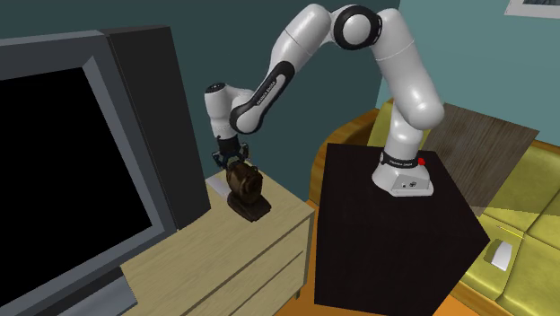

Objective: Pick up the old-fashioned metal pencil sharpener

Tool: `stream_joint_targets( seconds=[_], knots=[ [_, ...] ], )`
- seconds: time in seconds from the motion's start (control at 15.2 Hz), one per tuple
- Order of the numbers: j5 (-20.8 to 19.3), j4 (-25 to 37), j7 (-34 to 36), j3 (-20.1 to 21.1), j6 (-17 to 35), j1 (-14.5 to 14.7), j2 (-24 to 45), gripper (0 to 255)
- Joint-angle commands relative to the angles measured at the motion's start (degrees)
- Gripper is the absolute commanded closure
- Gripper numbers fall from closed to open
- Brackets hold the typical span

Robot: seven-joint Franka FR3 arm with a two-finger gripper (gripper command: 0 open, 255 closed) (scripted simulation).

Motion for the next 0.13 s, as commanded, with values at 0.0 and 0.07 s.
stream_joint_targets(
  seconds=[0.0, 0.07],
  knots=[
    [0.2, -0.1, -0.2, 0.1, -0.5, -0.1, -0.8, 255],
    [0.2, -0.1, -0.2, 0.1, -0.5, -0.1, -0.8, 255]
  ],
)
